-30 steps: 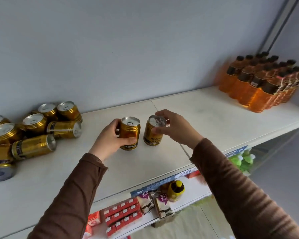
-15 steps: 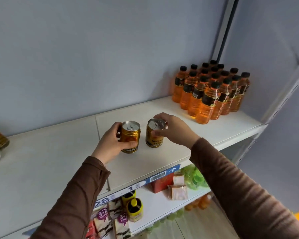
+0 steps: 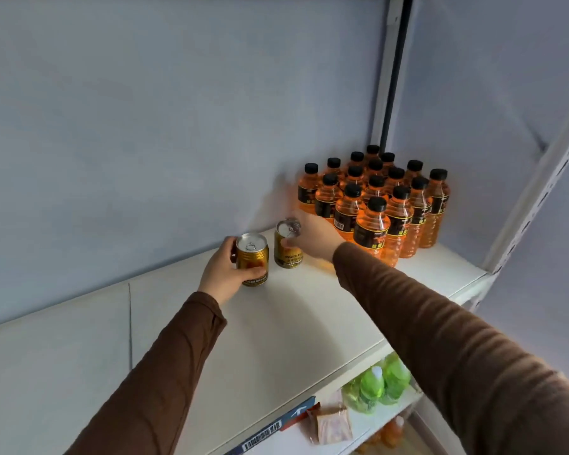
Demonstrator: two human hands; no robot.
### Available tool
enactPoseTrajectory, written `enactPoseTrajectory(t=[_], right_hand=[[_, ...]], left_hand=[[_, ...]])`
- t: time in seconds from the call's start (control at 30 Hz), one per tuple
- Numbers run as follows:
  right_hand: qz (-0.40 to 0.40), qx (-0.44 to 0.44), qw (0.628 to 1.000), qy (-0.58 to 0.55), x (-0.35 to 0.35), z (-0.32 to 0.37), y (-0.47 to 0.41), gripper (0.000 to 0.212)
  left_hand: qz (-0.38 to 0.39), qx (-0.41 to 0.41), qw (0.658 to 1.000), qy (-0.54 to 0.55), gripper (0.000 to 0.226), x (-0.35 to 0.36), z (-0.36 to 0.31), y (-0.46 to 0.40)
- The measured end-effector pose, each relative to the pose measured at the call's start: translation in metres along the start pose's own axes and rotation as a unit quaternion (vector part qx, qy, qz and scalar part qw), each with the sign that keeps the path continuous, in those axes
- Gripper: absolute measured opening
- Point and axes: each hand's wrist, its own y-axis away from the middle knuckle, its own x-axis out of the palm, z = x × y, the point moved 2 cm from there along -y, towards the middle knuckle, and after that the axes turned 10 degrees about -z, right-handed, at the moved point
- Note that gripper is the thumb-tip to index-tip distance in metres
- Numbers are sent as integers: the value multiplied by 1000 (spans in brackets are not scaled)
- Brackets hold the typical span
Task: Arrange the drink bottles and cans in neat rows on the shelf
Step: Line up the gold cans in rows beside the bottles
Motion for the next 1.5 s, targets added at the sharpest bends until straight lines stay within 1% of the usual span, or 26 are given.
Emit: enactPoseTrajectory(t=[0.17, 0.33, 0.47, 0.57, 0.67, 0.73, 0.8, 0.87, 0.93, 0.97, 1.17, 1.2, 1.3, 1.37, 1.43, 1.5], right_hand=[[0, 11, 999, 38, 17, -5, -47, 58], [6, 0, 996, 87, 32, -9, -78, 43], [15, -19, 994, 111, 39, -12, -93, 42], [35, -42, 987, 151, 41, -11, -99, 44], [69, -75, 973, 208, 36, -7, -106, 33], [73, -92, 968, 223, 32, -1, -111, 28], [82, -93, 967, 223, 29, 5, -116, 34], [88, -99, 958, 254, 28, 12, -120, 41], [104, -135, 931, 322, 28, 14, -125, 46], [111, -144, 926, 332, 28, 16, -126, 47], [118, -100, 949, 273, 21, 16, -121, 38], [116, -97, 948, 281, 20, 15, -121, 38], [117, -115, 943, 290, 19, 16, -119, 41], [117, -145, 939, 288, 19, 15, -117, 39], [122, -176, 936, 278, 18, 14, -115, 37], [99, -212, 930, 285, 16, 15, -113, 40]], left_hand=[[-8, -13, 1000, -4, 70, 24, 5, -46], [-21, -23, 1000, -1, 66, 39, 16, -69], [-33, -38, 999, 6, 64, 48, 21, -78], [-39, -43, 998, 8, 65, 53, 22, -80], [-38, -50, 998, 12, 69, 57, 29, -76], [-40, -54, 998, 13, 73, 60, 34, -69], [-53, -50, 997, 3, 73, 63, 35, -64], [-67, -50, 997, -6, 70, 65, 35, -61], [-77, -50, 996, -16, 68, 65, 34, -61], [-80, -49, 995, -20, 68, 65, 33, -61], [-101, -51, 993, -26, 64, 70, 29, -58], [-104, -54, 993, -26, 63, 71, 28, -57], [-110, -59, 992, -29, 65, 73, 25, -56], [-106, -66, 992, -32, 67, 72, 24, -55], [-94, -78, 992, -34, 73, 69, 21, -51], [-83, -86, 991, -55, 81, 61, 18, -46]])
